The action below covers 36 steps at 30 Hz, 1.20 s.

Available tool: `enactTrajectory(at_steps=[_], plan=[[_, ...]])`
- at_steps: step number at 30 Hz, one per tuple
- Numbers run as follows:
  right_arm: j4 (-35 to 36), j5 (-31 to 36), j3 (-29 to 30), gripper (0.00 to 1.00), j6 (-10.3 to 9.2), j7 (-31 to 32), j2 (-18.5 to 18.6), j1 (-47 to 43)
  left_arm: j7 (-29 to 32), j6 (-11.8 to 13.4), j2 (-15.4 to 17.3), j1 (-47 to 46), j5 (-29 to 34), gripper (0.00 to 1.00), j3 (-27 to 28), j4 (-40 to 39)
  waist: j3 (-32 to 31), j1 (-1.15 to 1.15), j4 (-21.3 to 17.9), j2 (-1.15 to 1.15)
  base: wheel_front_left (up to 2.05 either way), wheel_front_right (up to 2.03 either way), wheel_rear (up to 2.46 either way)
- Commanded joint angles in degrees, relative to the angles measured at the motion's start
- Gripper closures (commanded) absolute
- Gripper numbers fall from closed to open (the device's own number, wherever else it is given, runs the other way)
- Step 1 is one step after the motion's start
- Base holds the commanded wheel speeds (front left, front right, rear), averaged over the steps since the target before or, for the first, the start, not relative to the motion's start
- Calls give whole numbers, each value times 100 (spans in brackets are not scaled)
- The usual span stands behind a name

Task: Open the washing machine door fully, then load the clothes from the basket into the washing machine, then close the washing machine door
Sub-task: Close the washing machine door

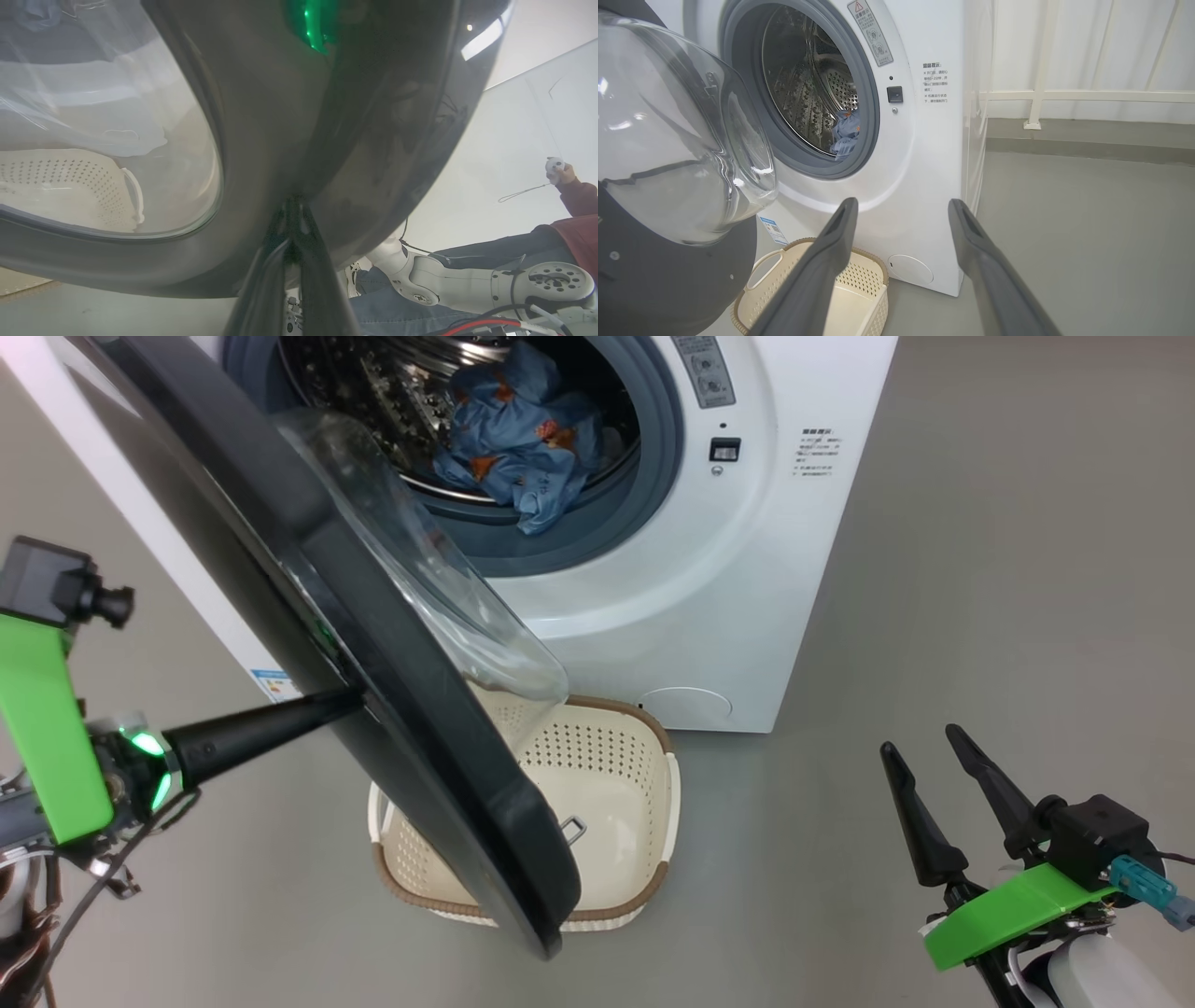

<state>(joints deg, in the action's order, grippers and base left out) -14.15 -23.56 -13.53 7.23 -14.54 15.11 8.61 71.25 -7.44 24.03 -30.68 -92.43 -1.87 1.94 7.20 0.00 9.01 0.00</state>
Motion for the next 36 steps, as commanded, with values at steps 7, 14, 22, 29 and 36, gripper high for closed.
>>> enactTrajectory(at_steps=[7,14,22,29,36], plan=[[117,74,-120,0,25,-46,13,-26,-500,-4,292,104,435,34,486,47,-102,0,178,0,0,0,0],[97,51,-143,0,25,-46,6,-111,-1209,-4,334,549,915,0,701,279,-203,0,315,0,0,0,0],[80,23,-174,0,25,-46,8,-153,-2366,-4,327,955,1343,0,896,681,-301,0,437,0,0,0,0],[108,23,-138,0,25,-46,0,-251,-5216,-4,479,1680,1859,0,676,1105,-334,0,533,0,0,0,0],[105,18,-123,0,25,-46,4,-227,-7321,-4,891,2074,2590,0,-250,1193,-298,0,584,0,0,0,0]])
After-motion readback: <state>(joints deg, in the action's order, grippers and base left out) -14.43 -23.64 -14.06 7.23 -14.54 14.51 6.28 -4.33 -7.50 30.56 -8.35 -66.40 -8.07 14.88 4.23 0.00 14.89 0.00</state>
